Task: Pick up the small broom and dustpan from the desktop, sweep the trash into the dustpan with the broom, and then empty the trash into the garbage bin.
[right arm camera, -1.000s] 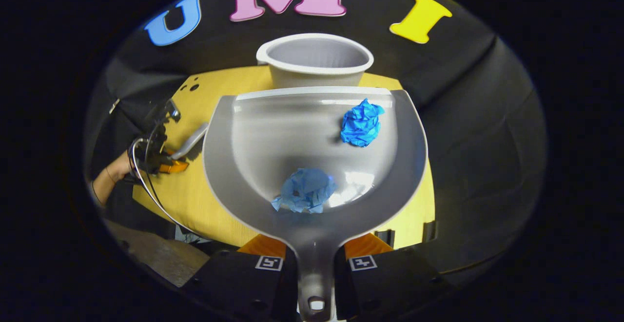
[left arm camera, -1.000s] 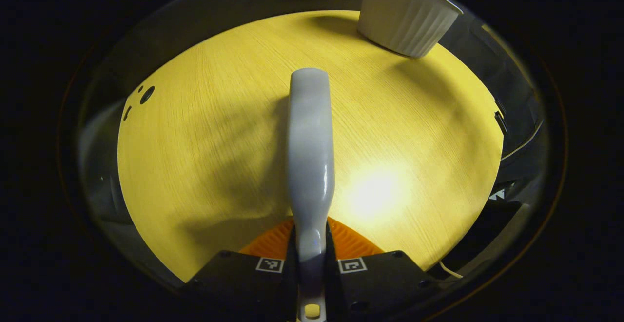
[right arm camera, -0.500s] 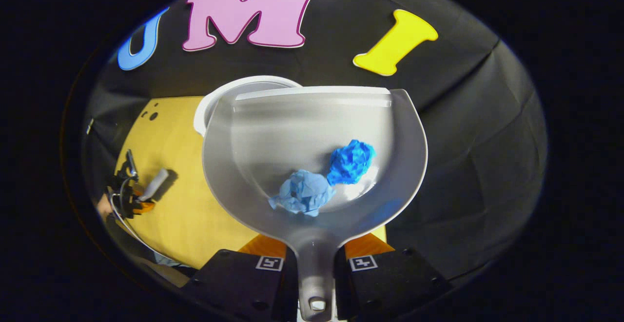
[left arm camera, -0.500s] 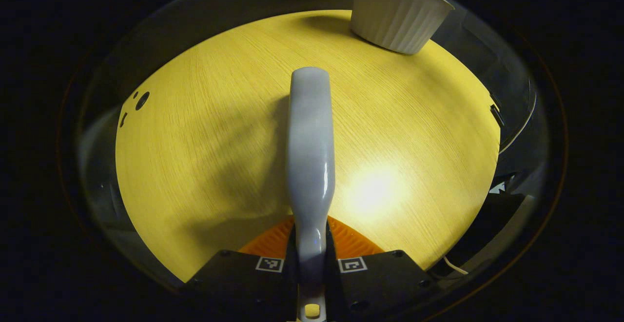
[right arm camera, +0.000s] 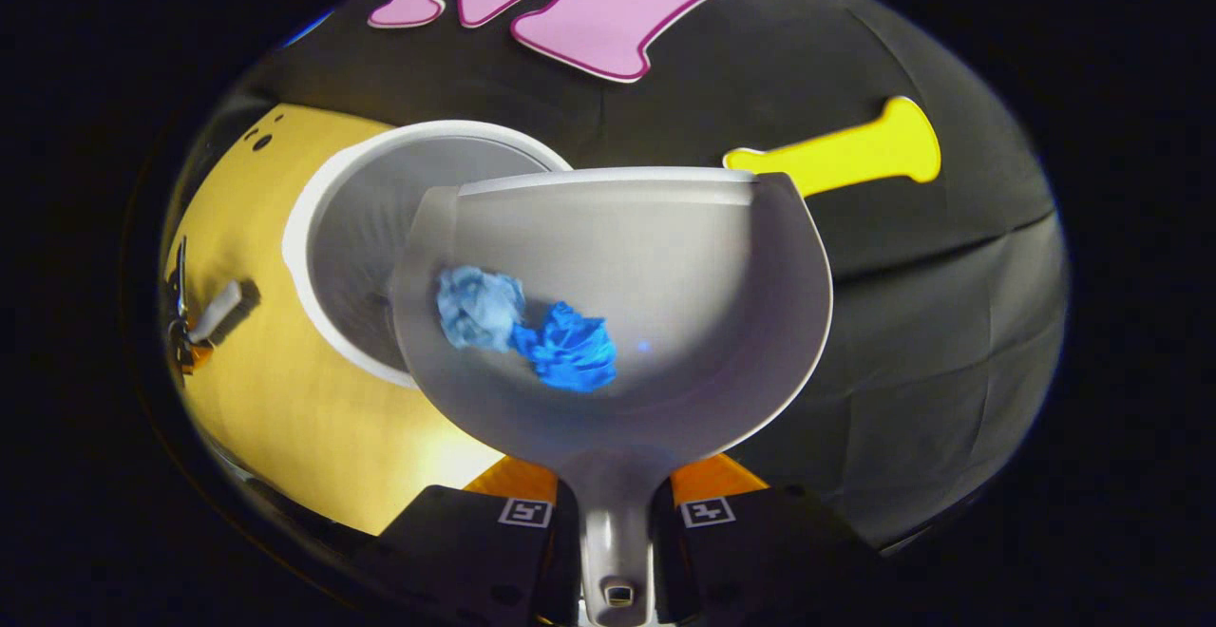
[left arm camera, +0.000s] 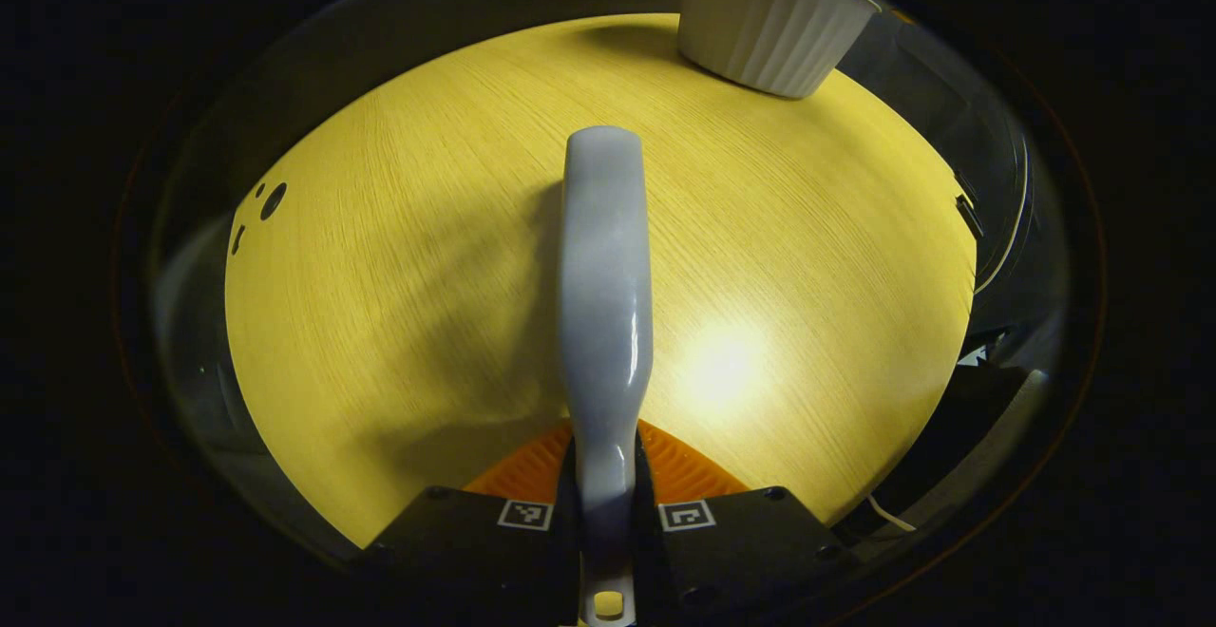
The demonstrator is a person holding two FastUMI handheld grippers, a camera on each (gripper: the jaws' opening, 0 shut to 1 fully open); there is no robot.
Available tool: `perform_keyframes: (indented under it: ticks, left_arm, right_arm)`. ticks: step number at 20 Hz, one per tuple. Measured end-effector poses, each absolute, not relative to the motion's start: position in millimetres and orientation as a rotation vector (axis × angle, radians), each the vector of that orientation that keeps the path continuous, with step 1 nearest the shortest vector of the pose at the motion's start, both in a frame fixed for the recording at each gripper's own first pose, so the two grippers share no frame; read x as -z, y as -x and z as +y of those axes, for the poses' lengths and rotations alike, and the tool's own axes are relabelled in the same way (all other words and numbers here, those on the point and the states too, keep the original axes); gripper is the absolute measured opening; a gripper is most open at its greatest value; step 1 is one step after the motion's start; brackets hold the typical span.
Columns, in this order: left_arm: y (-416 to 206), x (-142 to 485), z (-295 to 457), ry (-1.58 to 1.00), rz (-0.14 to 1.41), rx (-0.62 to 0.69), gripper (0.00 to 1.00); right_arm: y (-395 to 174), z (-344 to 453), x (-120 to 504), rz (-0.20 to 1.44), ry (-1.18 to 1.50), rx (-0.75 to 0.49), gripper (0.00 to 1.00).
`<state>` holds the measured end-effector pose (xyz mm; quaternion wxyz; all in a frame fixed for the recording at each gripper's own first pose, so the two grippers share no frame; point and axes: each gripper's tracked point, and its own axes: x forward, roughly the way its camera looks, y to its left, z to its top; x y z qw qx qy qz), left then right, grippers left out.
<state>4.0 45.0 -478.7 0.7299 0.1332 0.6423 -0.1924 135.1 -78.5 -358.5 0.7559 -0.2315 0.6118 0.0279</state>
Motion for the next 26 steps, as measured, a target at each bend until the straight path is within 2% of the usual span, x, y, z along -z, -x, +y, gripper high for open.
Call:
perform_keyframes:
  ticks: [10,26]
  left_arm:
    - [-7,481,46,-0.297,1.422,0.418,0.27]
    - [-8,486,48,-0.304,1.432,0.41,0.26]
  right_arm:
    - [-159,-96,348,1.302,0.91,-0.207,0.34]
    - [-178,-98,336,1.2,1.219,-0.316,0.34]
